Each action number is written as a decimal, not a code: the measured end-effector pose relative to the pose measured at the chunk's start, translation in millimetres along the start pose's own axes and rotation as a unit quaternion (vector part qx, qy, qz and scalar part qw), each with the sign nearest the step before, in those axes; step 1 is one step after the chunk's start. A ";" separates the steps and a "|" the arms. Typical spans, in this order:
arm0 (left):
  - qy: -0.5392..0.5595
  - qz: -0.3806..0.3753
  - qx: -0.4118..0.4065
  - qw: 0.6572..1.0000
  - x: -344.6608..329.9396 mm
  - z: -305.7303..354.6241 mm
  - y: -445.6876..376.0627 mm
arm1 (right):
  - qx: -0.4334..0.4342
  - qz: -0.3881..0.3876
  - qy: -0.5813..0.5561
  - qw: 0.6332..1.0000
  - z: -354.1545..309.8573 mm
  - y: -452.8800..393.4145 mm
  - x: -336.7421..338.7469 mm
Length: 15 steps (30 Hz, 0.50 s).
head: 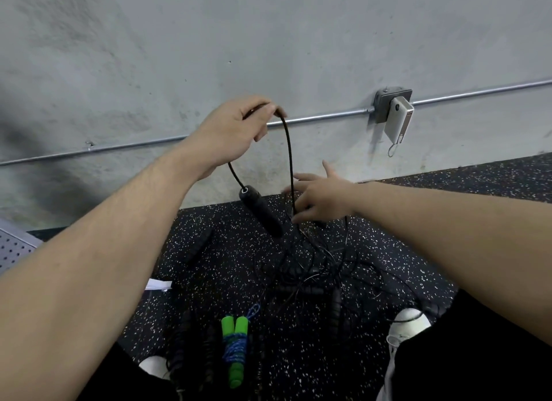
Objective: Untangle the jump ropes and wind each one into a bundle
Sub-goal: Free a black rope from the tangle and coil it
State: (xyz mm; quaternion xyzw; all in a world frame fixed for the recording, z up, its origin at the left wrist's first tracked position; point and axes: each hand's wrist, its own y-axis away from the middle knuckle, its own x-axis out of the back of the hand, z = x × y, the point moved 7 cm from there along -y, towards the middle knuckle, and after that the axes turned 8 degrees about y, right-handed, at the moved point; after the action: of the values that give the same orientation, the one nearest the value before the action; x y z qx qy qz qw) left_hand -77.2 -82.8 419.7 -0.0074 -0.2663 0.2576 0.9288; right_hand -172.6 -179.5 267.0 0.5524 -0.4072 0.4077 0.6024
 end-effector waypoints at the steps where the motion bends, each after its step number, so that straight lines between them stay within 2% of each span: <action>1: 0.005 0.018 -0.003 1.000 3.9 -1.0 -0.5 | -0.008 0.018 -0.014 1.000 1.1 0.4 4.7; 6: -0.050 0.090 0.049 0.993 28.0 -32.4 0.5 | -0.123 0.163 -0.082 0.976 28.4 15.2 45.4; 9: -0.097 0.101 0.132 0.981 38.7 -67.1 3.6 | -0.180 0.164 -0.172 0.954 49.4 24.2 53.0; 12: -0.018 0.043 0.204 0.978 25.6 -91.6 10.1 | -0.192 0.175 -0.271 0.927 60.9 31.4 56.4; 15: -0.004 -0.042 0.204 0.978 -11.7 -89.2 16.4 | -0.164 0.170 -0.320 0.918 53.2 34.2 63.2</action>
State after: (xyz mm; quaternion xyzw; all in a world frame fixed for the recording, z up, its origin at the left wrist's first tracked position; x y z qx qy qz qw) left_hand -49.0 -63.2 334.9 0.1944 -0.2121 0.2668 0.9198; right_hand -185.8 -228.0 341.0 0.4691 -0.7270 0.2332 0.4439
